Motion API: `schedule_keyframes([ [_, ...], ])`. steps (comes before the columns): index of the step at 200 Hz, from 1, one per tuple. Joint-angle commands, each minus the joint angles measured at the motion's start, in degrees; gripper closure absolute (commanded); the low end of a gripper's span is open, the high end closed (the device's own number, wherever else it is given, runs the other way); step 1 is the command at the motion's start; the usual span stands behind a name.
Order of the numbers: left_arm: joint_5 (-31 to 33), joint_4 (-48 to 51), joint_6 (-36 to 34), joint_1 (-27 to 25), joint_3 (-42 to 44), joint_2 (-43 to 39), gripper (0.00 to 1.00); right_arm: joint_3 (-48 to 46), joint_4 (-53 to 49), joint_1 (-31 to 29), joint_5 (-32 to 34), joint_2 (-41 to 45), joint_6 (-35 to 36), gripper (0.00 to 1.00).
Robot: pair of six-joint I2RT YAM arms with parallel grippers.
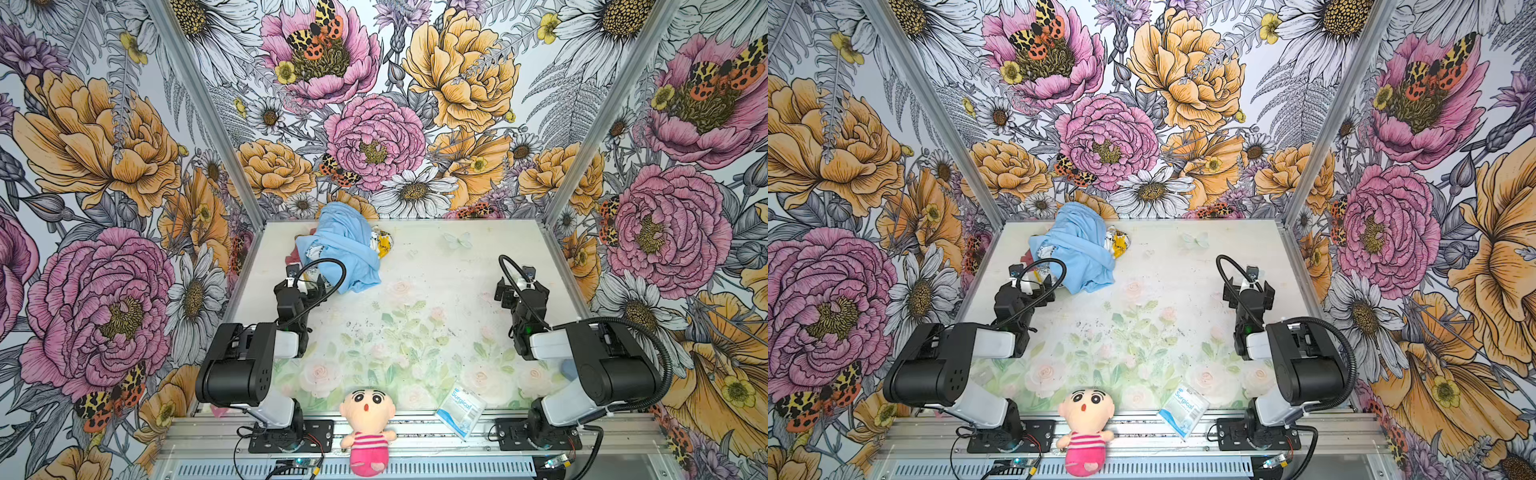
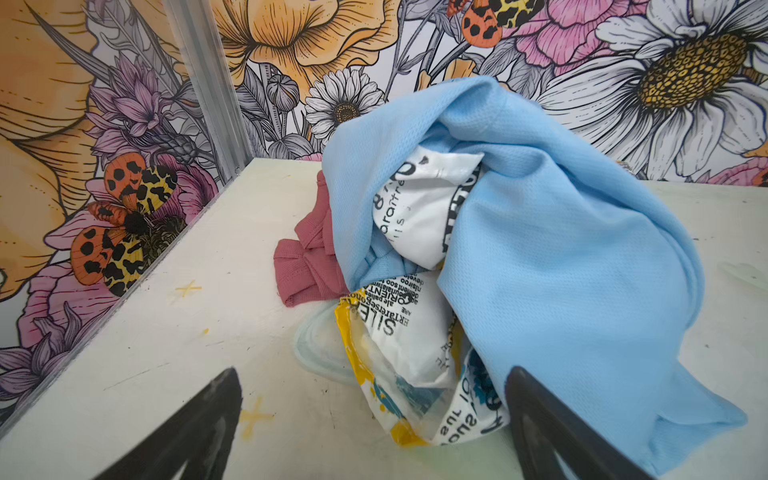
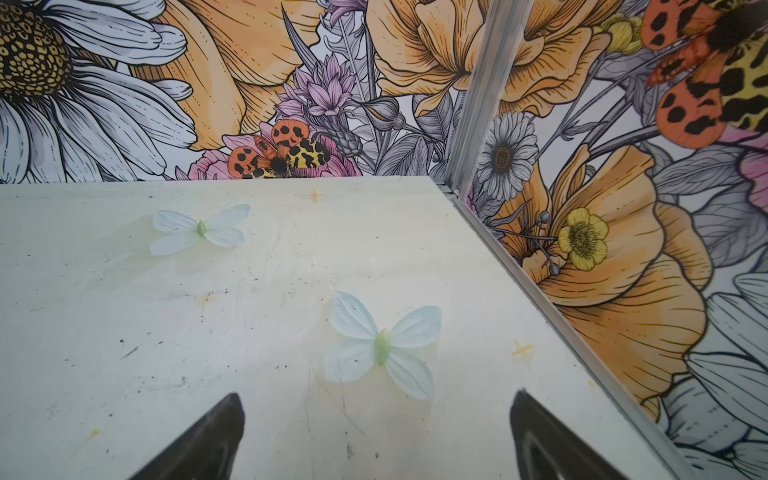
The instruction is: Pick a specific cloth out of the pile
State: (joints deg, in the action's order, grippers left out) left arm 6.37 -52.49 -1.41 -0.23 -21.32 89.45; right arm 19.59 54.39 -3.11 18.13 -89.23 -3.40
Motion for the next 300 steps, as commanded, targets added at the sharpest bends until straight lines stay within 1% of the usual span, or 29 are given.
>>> schedule_keyframes([
  [1,0.31,-1.16,0.37,0.05,-0.30,-0.59,0.01,0.71,0.52,0.13,-0.63,0.94,-0.72,0.01],
  [27,-0.87,-1.12,0.67,0.65,-0.30,-0.60,0.01,0.71,0.45,0.14,-0.61,0.90,-0.66,0.00],
  [45,-7.32,-2.78,2.44,3.62,0.49,-0.52,0.01,0.71,0.49,0.10,-0.67,0.91,-0.69,0.00],
  [54,-12.23,-3.96,2.55,5.07,0.88,-0.26,0.01,0.66,0.45,0.13,-0.65,0.90,-0.68,0.01],
  [62,-13.22,-4.52,2.51,5.32,1.09,-0.16,0.01,0.70,0.47,0.18,-0.72,0.92,-0.68,0.01],
  [154,-13.25,-5.30,2.68,5.49,1.48,-0.26,0.01,0.20,1.41,0.04,-0.87,1.03,-0.34,0.01],
  [173,-11.21,-8.74,3.76,5.54,3.21,-0.20,0.01,-1.22,4.05,-0.52,-2.78,1.12,1.28,0.00],
  [188,-9.85,-11.28,4.04,5.50,5.22,-1.62,0.01,-2.62,6.26,-0.92,-2.48,1.69,1.65,0.00],
  [209,-6.24,-10.57,4.36,4.85,6.78,-5.59,0.01,-3.67,6.21,-0.97,-2.19,3.98,1.62,0.01],
  [219,-4.54,-8.62,4.06,4.21,6.99,-8.16,0.01,-3.12,3.16,-1.70,-1.88,6.37,2.50,0.01],
  [230,-1.53,-5.57,3.49,2.83,6.91,-11.44,0.01,-1.42,-3.79,-2.98,-1.61,9.78,3.70,0.00],
  [241,2.05,-0.45,3.37,1.44,6.34,-15.62,0.02,1.79,-10.12,-4.26,-1.91,13.05,5.14,0.01],
  [247,4.66,4.11,4.22,0.73,5.46,-18.27,0.02,3.63,-14.85,-4.96,-1.91,14.45,5.57,0.01],
  [250,5.08,6.73,5.17,0.62,4.95,-19.58,0.03,4.46,-16.84,-5.20,-1.91,15.12,5.42,0.01],
  [255,7.77,11.29,7.03,0.59,3.87,-21.72,0.04,6.05,-19.63,-5.59,-2.18,16.02,4.80,0.01],
  [267,9.79,21.79,12.47,1.08,1.25,-26.04,0.08,9.94,-27.23,-6.52,-4.22,17.73,2.54,0.01],
  [276,10.23,28.23,16.63,1.60,-0.55,-28.34,0.13,13.12,-32.07,-7.67,-5.61,18.29,0.19,0.01],
  [287,9.91,36.13,20.42,1.99,-2.75,-30.76,0.16,17.08,-37.30,-9.76,-7.56,17.98,-2.52,0.00],
  [300,9.50,45.07,24.29,2.52,-5.75,-31.66,0.19,22.15,-42.00,-13.34,-9.28,16.15,-5.16,0.00],
])
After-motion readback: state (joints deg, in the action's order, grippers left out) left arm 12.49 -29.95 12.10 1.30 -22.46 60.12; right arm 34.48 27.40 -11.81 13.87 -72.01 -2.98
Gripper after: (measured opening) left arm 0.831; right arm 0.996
